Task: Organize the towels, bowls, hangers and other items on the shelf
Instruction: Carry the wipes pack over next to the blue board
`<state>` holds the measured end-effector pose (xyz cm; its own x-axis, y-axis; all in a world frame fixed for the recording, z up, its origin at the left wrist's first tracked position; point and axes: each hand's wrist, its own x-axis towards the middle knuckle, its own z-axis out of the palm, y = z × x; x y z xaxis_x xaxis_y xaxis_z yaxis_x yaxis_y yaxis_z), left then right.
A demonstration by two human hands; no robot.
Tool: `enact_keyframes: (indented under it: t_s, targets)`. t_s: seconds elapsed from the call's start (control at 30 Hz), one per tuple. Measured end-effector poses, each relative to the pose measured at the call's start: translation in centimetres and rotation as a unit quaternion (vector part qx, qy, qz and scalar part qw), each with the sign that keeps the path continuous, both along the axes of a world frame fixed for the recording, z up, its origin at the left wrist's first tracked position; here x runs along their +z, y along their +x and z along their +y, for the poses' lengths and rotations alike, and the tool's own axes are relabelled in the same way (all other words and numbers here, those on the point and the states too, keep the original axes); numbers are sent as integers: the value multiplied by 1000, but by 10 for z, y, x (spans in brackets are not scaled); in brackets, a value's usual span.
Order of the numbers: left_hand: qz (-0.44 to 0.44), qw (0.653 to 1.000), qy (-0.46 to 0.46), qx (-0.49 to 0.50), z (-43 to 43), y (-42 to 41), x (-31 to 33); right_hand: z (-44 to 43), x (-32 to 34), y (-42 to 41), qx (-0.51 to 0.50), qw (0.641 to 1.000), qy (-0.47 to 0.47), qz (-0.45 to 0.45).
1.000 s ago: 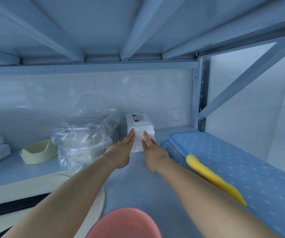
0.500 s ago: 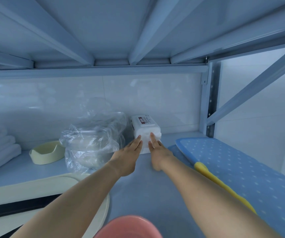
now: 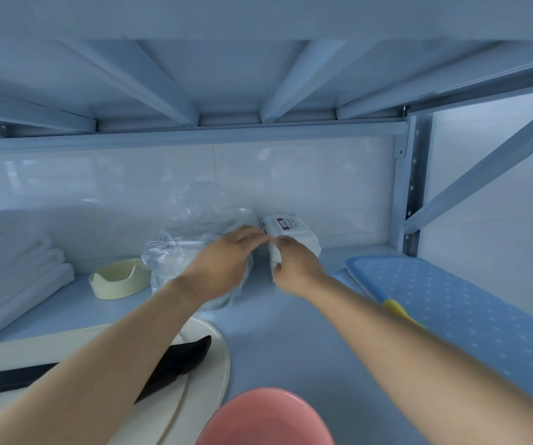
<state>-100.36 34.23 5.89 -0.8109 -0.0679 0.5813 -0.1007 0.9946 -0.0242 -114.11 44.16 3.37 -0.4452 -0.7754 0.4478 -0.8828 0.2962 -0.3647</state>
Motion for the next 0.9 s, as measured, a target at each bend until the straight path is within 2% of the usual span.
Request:
enact_keyframes:
  t_s: [0.17, 0.33, 0.5, 0.7, 0.9]
  targets:
    - [47, 997, 2, 53, -35, 35, 20, -8, 31, 23, 82, 994, -57, 37]
    - [-1, 990, 30, 135, -60, 61, 14, -31, 40, 61, 154, 986, -20, 63]
    - [-60, 984, 45, 165, -72, 75, 3, -46, 29, 77, 137, 985, 36, 101]
    - [-39, 981, 52, 183, -67, 69, -5, -46, 25, 75, 117, 986, 34, 112]
    - [-1, 976, 21, 219, -42, 50, -8, -32, 23, 66, 62, 990, 40, 117]
